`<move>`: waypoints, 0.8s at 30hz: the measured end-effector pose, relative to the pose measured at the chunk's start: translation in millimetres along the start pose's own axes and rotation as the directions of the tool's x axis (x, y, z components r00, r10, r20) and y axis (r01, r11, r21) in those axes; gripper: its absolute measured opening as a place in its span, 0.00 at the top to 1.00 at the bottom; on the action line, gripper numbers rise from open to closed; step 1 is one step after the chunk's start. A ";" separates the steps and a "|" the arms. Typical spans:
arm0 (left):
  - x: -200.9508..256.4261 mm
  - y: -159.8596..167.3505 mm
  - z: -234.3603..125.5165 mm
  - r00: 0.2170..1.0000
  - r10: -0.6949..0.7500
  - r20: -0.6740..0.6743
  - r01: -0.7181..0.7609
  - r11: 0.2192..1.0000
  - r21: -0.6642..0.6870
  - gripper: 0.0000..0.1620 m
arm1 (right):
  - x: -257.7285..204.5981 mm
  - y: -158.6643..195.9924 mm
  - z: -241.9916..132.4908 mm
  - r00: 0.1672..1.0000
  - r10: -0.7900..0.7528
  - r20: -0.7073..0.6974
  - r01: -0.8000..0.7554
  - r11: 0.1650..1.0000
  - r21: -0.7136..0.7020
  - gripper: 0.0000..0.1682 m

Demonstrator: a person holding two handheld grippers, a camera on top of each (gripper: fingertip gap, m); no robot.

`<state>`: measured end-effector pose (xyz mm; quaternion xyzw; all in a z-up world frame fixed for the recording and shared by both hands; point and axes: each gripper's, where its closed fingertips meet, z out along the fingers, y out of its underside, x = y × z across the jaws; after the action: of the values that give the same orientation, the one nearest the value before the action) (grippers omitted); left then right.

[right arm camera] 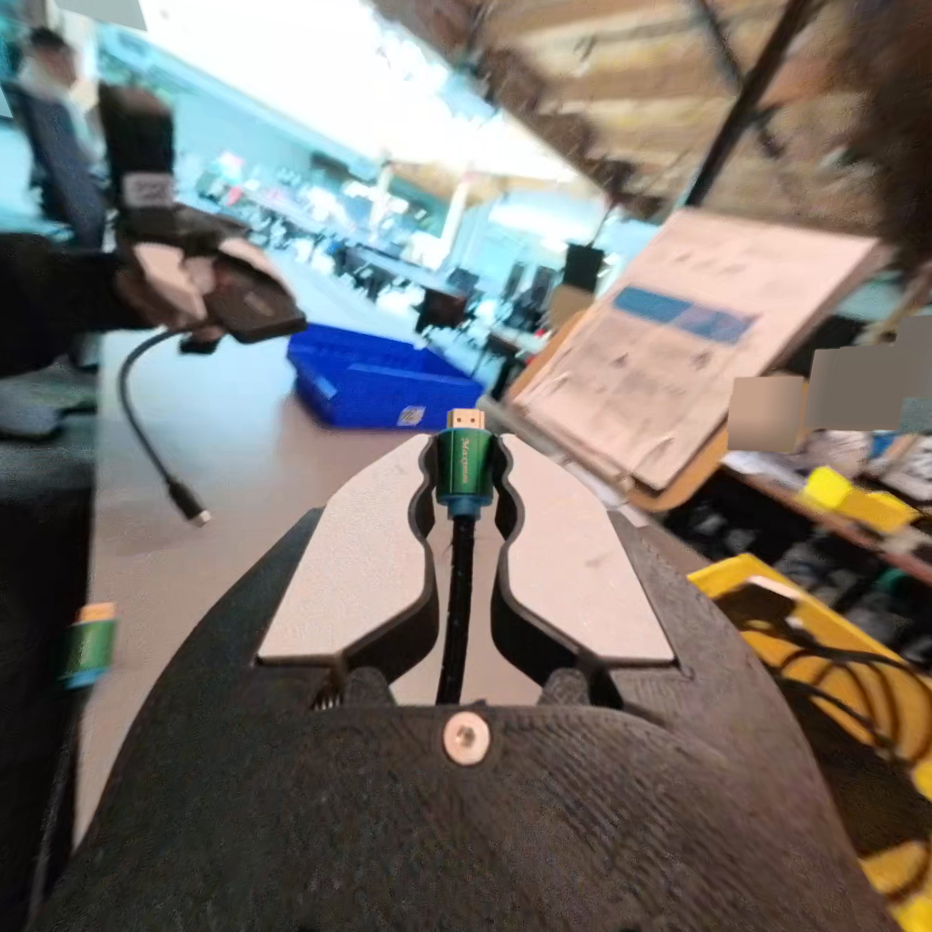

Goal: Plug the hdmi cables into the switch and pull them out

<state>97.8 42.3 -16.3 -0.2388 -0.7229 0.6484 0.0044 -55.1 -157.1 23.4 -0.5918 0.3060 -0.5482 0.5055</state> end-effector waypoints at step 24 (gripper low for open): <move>29.5 46.1 -27.1 0.970 -0.244 -0.003 0.242 0.960 0.142 0.56 | 252.0 -5.0 16.4 0.766 -0.585 -0.267 0.471 0.793 -0.387 0.88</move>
<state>95.9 80.0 -64.3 -0.1429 -0.6990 0.6942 0.0957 12.9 -382.2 115.5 -0.6076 0.2938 -0.7190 0.1658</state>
